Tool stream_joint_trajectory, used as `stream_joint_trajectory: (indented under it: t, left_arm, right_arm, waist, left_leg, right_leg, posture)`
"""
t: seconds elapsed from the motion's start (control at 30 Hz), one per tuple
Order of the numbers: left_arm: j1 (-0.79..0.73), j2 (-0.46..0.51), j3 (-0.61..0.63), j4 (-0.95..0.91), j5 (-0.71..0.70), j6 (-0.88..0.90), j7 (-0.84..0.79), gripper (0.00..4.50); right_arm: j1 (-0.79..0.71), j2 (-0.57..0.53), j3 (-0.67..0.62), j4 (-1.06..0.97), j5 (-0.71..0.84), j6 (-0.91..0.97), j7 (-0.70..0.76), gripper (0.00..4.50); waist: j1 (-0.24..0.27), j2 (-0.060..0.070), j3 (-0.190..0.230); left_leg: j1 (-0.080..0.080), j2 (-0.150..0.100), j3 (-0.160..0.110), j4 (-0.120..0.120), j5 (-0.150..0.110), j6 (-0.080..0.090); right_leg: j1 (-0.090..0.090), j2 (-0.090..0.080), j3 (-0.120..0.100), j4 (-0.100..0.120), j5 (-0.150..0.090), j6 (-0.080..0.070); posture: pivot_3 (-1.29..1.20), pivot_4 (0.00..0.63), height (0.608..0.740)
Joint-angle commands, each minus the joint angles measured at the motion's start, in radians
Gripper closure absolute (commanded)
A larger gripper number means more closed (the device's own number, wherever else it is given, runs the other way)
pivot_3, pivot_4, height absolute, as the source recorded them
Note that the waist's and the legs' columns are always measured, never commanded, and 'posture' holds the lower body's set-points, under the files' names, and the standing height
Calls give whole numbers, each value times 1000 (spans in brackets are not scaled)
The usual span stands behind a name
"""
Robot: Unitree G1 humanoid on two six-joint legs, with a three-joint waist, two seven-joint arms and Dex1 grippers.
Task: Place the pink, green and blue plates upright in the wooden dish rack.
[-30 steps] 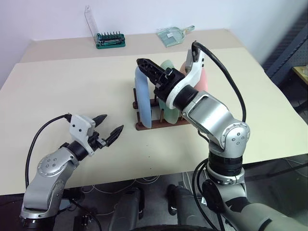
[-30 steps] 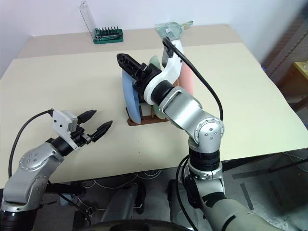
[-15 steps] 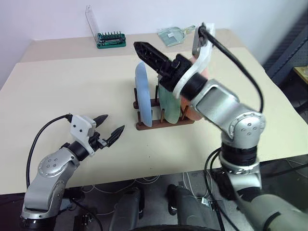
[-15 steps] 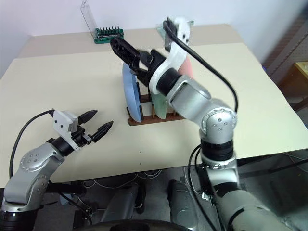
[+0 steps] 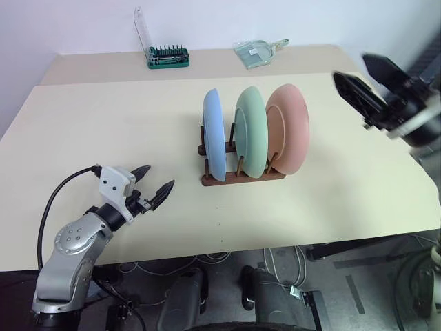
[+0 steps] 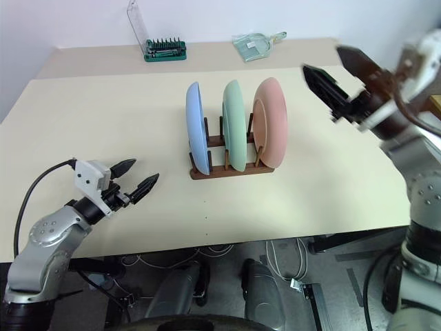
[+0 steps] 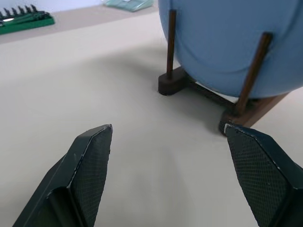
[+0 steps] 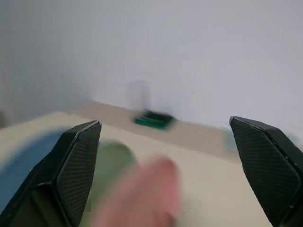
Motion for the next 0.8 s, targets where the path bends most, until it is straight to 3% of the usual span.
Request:
stream_joint_trajectory:
  t: [0.03,0.27,0.8]
  left_arm:
    - [-18,0,5,46,32,-43,0,574]
    - [7,2,3,74,40,-58,-30,574]
    - [93,-16,14,18,46,-52,-6,574]
  right_arm:
    - [108,6,-58,102,-102,-71,53,73]
    - [218,48,-18,233,-237,-173,152,73]
    - [72,123,124,463,-419,-299,229,73]
  waist:
    - [0,1,0]
    - [-3,7,1]
    - [-1,7,1]
  left_leg:
    - [0,0,0,0,0,0]
    - [0,1,2,0,0,3]
    - [0,2,2,1,0,2]
  right_leg:
    - [0,0,0,-1,0,0]
    - [-2,1,0,0,2,-2]
    - [-1,1,0,-1,2,-1]
  posture:
    - [0,150,740]
    - [0,150,740]
    - [0,150,740]
